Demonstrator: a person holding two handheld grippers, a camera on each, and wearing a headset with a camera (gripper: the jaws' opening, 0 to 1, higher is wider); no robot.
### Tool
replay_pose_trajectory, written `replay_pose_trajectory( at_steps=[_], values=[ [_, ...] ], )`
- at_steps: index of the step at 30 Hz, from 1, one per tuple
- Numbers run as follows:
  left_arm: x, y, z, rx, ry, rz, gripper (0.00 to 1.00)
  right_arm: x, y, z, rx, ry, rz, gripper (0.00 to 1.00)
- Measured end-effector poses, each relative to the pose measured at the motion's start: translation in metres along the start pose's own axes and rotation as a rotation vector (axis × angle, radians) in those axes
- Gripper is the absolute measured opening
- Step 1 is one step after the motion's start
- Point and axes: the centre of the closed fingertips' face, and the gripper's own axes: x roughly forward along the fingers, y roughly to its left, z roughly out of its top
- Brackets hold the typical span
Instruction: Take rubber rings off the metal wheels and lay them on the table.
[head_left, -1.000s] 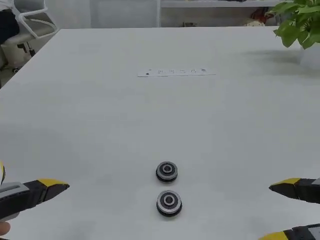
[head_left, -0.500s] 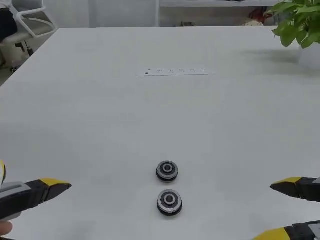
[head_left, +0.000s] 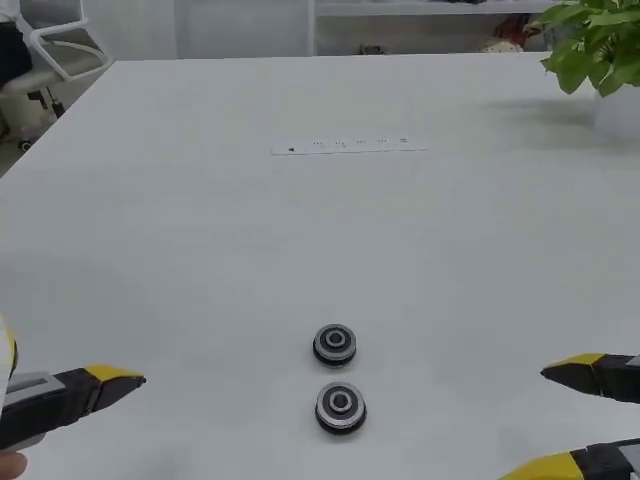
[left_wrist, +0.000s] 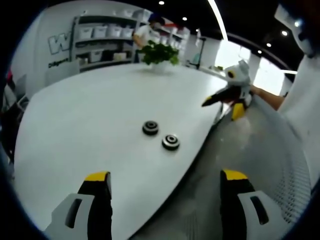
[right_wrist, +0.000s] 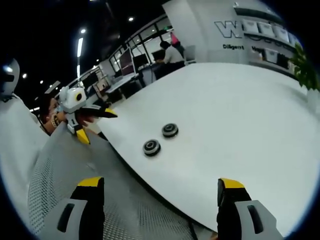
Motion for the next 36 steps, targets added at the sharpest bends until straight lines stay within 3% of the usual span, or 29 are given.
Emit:
replay_pose_trajectory(
  at_steps=[19, 22, 26, 31, 36],
  values=[
    [-0.003, 0.005, 0.006, -0.004, -0.034, 0.025, 0.92, 0.0, 0.001, -0.002, -0.002, 0.012, 0.006, 0.93],
    [-0.003, 0.004, 0.006, 0.01, -0.026, 0.022, 0.93, -0.001, 0.001, 0.003, -0.01, -0.012, 0.002, 0.94],
    [-0.004, 0.004, 0.014, 0.014, -0.042, 0.016, 0.93, -0.005, -0.003, 0.009, 0.012, -0.05, -0.012, 0.94],
    [-0.004, 0.008, 0.024, 0.043, -0.043, 0.019, 0.94, -0.008, -0.003, 0.019, -0.014, -0.066, -0.022, 0.96],
    [-0.006, 0.012, 0.039, 0.072, -0.066, 0.019, 0.94, -0.012, -0.005, 0.04, -0.029, -0.107, -0.028, 0.96]
  ],
)
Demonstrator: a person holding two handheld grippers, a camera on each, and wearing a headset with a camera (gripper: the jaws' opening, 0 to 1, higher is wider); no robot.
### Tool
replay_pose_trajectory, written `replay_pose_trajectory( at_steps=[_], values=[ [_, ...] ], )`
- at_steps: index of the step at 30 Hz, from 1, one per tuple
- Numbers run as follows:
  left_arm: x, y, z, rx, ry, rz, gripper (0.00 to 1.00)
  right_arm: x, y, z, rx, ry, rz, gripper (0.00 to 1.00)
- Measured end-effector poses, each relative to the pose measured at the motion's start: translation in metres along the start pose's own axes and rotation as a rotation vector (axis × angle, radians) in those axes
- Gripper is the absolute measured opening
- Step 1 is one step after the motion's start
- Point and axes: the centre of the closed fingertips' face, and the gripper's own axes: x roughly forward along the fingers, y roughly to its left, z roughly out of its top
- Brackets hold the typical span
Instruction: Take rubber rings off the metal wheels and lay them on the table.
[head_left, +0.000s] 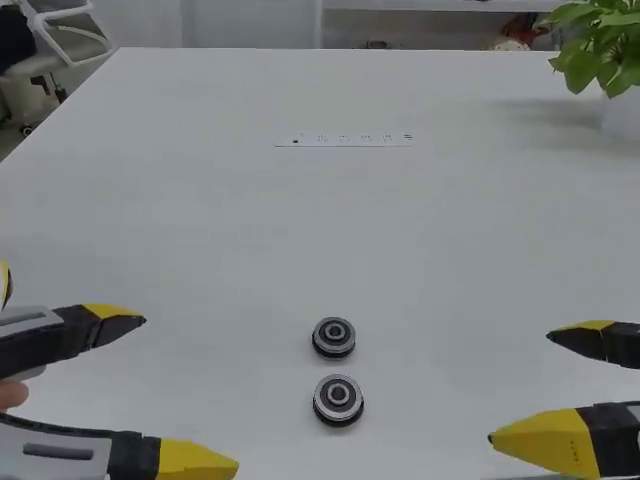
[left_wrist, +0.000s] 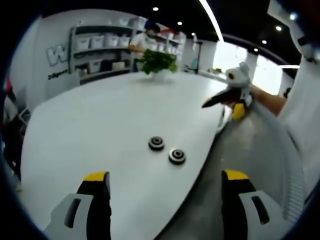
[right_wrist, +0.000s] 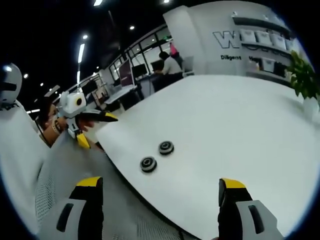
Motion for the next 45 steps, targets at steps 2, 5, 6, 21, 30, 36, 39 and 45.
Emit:
replay_pose_trajectory(
  at_steps=[2, 5, 6, 21, 30, 36, 39, 45],
  values=[
    [0.0, 0.002, 0.006, 0.011, -0.01, 0.001, 0.94, 0.001, 0.0, 0.009, -0.021, -0.008, 0.001, 0.96],
    [-0.001, 0.006, 0.015, 0.036, -0.017, 0.006, 0.94, 0.003, -0.002, 0.02, -0.053, -0.009, -0.001, 0.96],
    [-0.001, 0.007, 0.018, 0.045, -0.02, 0.008, 0.94, 0.004, -0.003, 0.023, -0.058, -0.009, -0.001, 0.96],
    [0.007, 0.015, 0.07, 0.222, -0.046, 0.001, 0.89, 0.025, 0.003, 0.077, -0.201, -0.044, 0.039, 0.93],
    [0.031, 0.009, 0.1, 0.293, -0.091, -0.07, 0.84, 0.049, 0.011, 0.096, -0.272, -0.073, 0.106, 0.94],
    [0.055, 0.002, 0.113, 0.303, -0.136, -0.128, 0.8, 0.067, 0.016, 0.095, -0.29, -0.065, 0.145, 0.93],
    [0.065, -0.001, 0.116, 0.303, -0.179, -0.144, 0.77, 0.077, 0.017, 0.09, -0.3, -0.058, 0.163, 0.91],
    [0.081, -0.002, 0.099, 0.264, -0.215, -0.172, 0.7, 0.094, 0.021, 0.066, -0.28, -0.014, 0.214, 0.82]
  ],
)
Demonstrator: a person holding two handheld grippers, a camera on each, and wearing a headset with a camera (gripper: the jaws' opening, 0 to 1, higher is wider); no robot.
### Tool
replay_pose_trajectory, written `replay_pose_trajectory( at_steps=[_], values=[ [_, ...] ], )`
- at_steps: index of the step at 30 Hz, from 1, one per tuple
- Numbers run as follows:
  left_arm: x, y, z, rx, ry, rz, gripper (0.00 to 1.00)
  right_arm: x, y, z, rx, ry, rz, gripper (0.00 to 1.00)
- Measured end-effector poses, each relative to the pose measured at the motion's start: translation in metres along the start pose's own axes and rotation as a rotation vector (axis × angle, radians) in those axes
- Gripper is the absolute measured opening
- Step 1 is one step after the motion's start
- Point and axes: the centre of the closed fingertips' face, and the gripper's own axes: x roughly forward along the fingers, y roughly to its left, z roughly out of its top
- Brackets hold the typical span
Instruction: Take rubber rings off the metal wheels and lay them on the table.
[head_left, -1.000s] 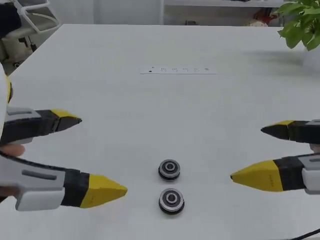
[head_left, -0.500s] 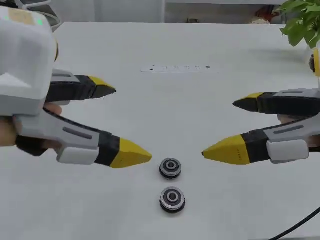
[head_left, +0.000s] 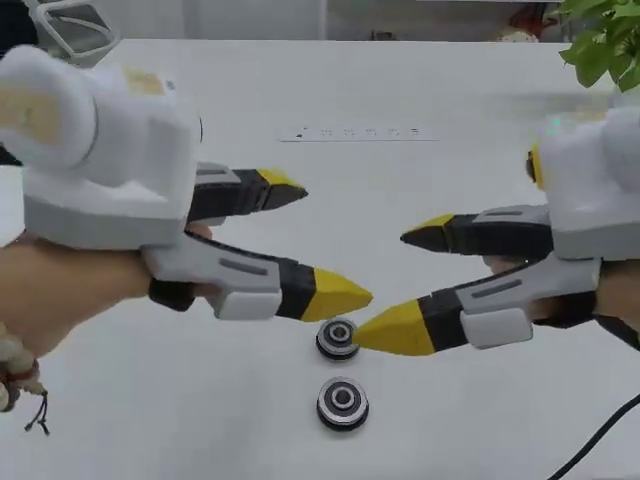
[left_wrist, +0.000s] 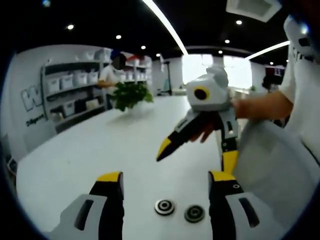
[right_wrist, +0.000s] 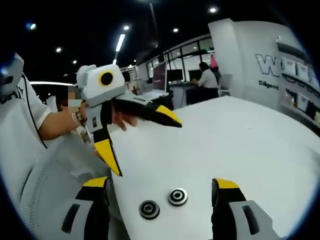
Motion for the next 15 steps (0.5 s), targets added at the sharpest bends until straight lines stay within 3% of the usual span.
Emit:
replay_pose_trajectory(
  at_steps=[3, 8, 12, 14, 15],
  values=[
    [0.003, -0.001, -0.019, -0.011, 0.016, -0.001, 0.65, 0.007, 0.005, -0.009, -0.001, 0.016, 0.023, 0.77],
    [0.004, -0.002, -0.039, -0.053, 0.047, -0.021, 0.61, 0.016, 0.008, -0.033, -0.049, 0.098, 0.036, 0.67],
    [0.007, -0.001, -0.047, -0.064, 0.059, -0.017, 0.58, 0.021, 0.014, -0.048, -0.061, 0.151, 0.051, 0.6],
    [0.009, -0.003, -0.05, -0.058, 0.066, -0.023, 0.55, 0.025, 0.015, -0.062, -0.072, 0.205, 0.057, 0.54],
    [0.009, -0.003, -0.052, -0.053, 0.074, -0.027, 0.53, 0.026, 0.018, -0.071, -0.11, 0.247, 0.073, 0.5]
  ],
)
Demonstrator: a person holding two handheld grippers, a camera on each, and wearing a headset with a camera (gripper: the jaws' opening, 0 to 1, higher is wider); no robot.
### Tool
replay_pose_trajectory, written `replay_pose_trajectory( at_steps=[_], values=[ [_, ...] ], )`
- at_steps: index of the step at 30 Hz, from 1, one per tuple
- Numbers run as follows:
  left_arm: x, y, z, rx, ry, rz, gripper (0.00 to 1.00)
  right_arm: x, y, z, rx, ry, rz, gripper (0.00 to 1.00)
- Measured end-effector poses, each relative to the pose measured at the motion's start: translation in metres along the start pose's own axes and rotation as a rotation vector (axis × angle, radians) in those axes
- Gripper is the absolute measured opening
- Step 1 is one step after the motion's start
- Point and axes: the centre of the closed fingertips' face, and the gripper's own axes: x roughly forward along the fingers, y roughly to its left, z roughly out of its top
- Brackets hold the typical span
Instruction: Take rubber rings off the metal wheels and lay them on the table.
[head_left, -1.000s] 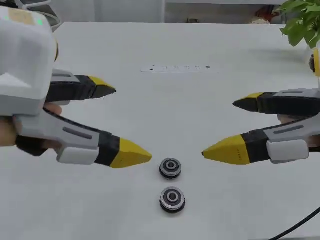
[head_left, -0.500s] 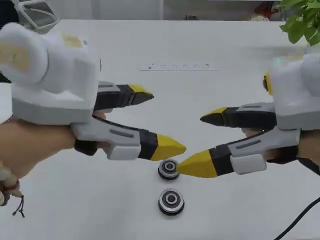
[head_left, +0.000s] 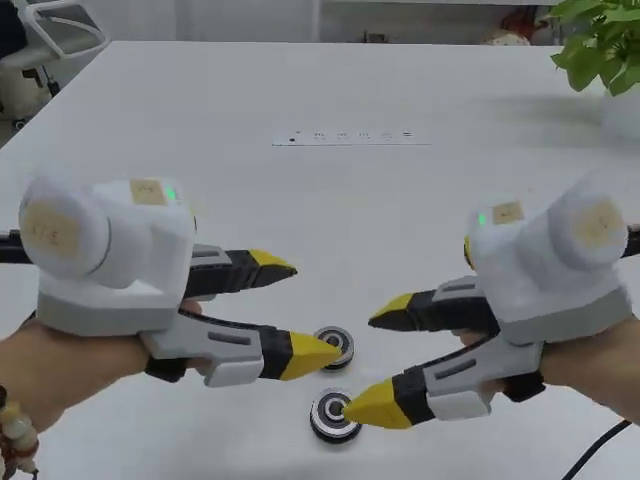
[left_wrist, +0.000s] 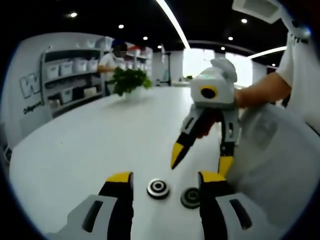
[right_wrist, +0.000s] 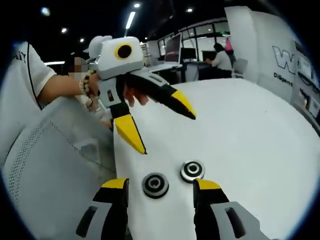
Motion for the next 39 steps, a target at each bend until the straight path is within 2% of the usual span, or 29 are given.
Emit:
replay_pose_trajectory(
  at_steps=[1, 7, 10, 14, 17, 24, 28, 35, 38, 39],
  values=[
    [0.001, -0.001, -0.004, 0.003, 0.012, -0.005, 0.53, 0.002, 0.002, -0.004, -0.016, 0.02, 0.005, 0.48],
    [0.009, -0.01, -0.017, 0.014, 0.052, -0.037, 0.5, 0.014, 0.007, -0.018, -0.012, 0.067, 0.015, 0.41],
    [0.013, -0.022, -0.025, -0.007, 0.081, -0.085, 0.5, 0.016, 0.009, -0.023, -0.004, 0.082, 0.022, 0.38],
    [0.019, -0.035, -0.034, 0.023, 0.121, -0.132, 0.47, 0.018, 0.008, -0.024, -0.006, 0.084, 0.012, 0.33],
    [0.022, -0.041, -0.038, 0.043, 0.137, -0.155, 0.43, 0.018, 0.006, -0.028, 0.003, 0.098, 0.007, 0.3],
    [0.027, -0.047, -0.047, 0.061, 0.155, -0.175, 0.32, 0.019, 0.006, -0.027, 0.014, 0.089, 0.002, 0.26],
    [0.03, -0.05, -0.058, 0.079, 0.197, -0.189, 0.31, 0.02, 0.007, -0.03, 0.018, 0.097, 0.004, 0.23],
    [0.031, -0.049, -0.06, 0.107, 0.202, -0.183, 0.21, 0.022, 0.008, -0.035, 0.019, 0.116, 0.009, 0.2],
    [0.032, -0.049, -0.065, 0.122, 0.22, -0.182, 0.19, 0.022, 0.007, -0.034, 0.019, 0.114, 0.003, 0.2],
    [0.032, -0.049, -0.063, 0.118, 0.21, -0.186, 0.19, 0.022, 0.007, -0.034, 0.021, 0.111, 0.001, 0.2]
  ],
)
